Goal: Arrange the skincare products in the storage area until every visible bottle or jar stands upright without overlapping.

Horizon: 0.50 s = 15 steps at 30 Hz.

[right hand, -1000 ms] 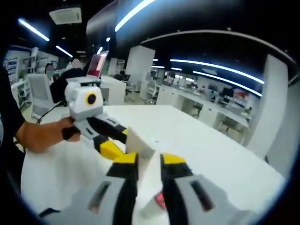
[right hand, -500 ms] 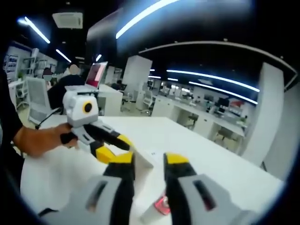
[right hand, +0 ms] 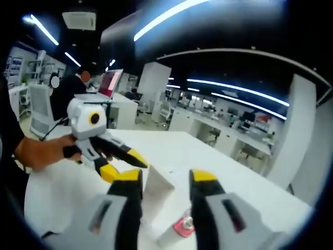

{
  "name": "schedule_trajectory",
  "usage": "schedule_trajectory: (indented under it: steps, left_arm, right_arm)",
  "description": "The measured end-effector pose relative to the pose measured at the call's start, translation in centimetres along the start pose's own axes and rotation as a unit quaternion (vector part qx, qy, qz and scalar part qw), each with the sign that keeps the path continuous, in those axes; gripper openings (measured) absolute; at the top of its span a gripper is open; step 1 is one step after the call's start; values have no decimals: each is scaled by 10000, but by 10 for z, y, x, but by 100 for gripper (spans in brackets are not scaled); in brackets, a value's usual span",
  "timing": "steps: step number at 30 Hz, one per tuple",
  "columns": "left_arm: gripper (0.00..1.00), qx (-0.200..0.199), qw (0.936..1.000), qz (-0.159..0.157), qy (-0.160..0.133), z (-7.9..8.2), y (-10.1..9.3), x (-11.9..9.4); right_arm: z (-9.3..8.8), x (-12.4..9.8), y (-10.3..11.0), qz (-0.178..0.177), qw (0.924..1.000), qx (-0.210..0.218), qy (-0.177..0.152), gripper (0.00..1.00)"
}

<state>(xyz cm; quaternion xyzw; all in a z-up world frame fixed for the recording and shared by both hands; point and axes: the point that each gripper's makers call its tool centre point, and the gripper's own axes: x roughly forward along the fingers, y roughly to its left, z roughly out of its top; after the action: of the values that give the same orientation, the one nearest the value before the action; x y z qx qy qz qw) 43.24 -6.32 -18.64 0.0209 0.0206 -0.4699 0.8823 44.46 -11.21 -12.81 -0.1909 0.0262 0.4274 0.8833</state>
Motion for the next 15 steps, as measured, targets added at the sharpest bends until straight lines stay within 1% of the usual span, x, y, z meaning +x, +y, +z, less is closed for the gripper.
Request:
schedule_trajectory:
  steps: [3,7,11,15]
  left_arm:
    - [38,44,10000,-10,40,2,-6,-4]
    - [40,66,9999,12,75,2,-8,-7]
    - [44,43,9999,49,134,0,-8,-8]
    - [47,39,9998,60,171,-1,-10,-9]
  right_arm:
    - [-1,-2,0,-18,10000,-39,68,37]
    - [0,-5,-1,-41,9999,-70,105,42]
    - [-8,-6,-3,-142,9989,-208,386,49]
    - [-11,-6,-2,-125,9986,-229,462,55]
